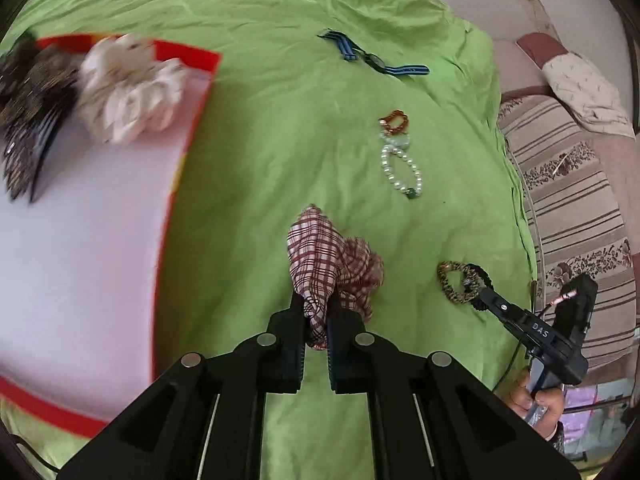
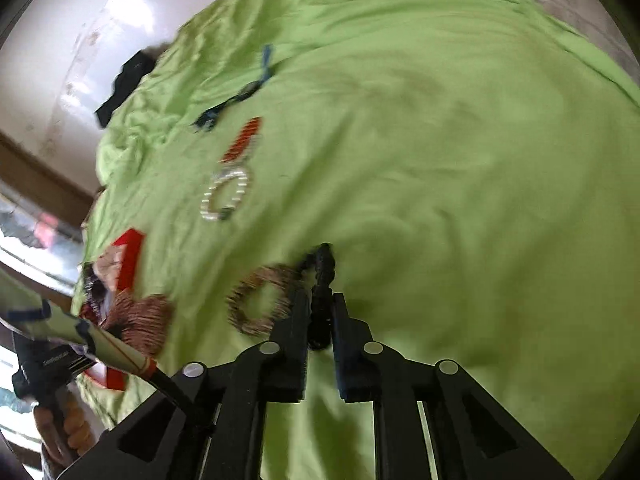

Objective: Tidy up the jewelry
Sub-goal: 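Grasp the plaid scrunchie with the left tool while the right grasps the leopard-print hair tie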

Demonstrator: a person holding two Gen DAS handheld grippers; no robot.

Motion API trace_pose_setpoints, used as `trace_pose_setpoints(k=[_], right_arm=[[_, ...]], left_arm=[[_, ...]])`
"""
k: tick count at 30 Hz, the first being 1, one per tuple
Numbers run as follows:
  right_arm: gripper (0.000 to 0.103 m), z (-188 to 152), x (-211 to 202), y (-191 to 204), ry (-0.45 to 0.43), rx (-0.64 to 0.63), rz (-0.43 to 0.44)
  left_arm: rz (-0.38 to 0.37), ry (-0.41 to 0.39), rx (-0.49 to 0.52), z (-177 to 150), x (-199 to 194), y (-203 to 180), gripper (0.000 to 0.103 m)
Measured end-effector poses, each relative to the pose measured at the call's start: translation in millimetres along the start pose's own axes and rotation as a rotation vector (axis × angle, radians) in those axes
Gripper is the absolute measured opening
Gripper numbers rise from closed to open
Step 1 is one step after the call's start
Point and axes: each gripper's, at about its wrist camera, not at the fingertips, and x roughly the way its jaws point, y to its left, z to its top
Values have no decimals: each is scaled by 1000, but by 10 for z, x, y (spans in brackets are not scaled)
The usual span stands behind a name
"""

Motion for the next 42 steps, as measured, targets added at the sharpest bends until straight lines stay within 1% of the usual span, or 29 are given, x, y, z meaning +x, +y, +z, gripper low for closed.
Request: trace_pose_setpoints(k=[1,2,3,4,5,6,9,11,14,16,18,19,21,24,26,28,29,30,31,32,33,35,38,42], right_arm=[[28,-22,-53,-34,-15,11,-8],[35,-45,-113,-51,-34,16,-12],[38,-63,-176,-50,-56,11,-25],[38,-73,-216,-40,-68,1,-40],[38,-79,-247,-26,-77,-10,-51],[39,-83,-269,-18,-82,-21,-56],[40,-93,-305,15,-101,-42,-78],[40,-96,-327,74,-116,-66,-60],[40,-86,-279,224,-96,-103,15],[40,-93,-163,345,-33,-125,83],[40,-145,-59,394,19,-95,144],[40,-174,-11,405,34,-80,149],[40,-241,112,407,50,-45,110],[43,-262,227,340,20,28,71],[43,-234,261,291,-5,84,76],[43,-188,292,301,-26,106,62],[43,-170,315,310,-31,108,54],[33,-149,331,318,-31,112,48],[25,-140,342,313,-32,119,42],[11,-137,355,304,-31,127,36],[11,-133,350,264,-28,140,39],[9,-152,305,249,-33,143,52],[9,-195,139,343,-50,91,76],[9,-237,-67,538,-74,30,108]], left_arm=[[2,-11,-4,-28,-35,22,9],[6,-17,-6,-38,-46,29,16],[6,-25,-9,-52,-68,45,24],[7,-31,-14,-61,-80,59,28],[8,-36,-19,-61,-79,73,34],[9,-39,-27,-62,-67,94,36],[10,-32,-33,-82,-25,139,36],[26,-37,-22,-71,17,122,37],[24,-42,-7,-44,53,109,39],[21,-44,3,-28,61,94,42],[23,-42,20,-28,69,75,44],[26,-38,36,-24,87,54,44],[36,-34,57,-23,109,19,45],[50,-37,102,-25,139,-29,45],[64,-38,137,-34,152,-53,45],[82,-36,156,-39,167,-76,45],[103,-40,162,-43,169,-85,42],[116,-44,164,-45,168,-82,31],[120,-43,171,-44,173,-85,17],[96,-25,164,-44,186,-76,6],[83,-18,151,-50,185,-69,6],[90,-38,161,-72,133,-109,6],[42,-56,153,-101,-21,-162,6],[-12,-116,150,-148,-383,-226,6]])
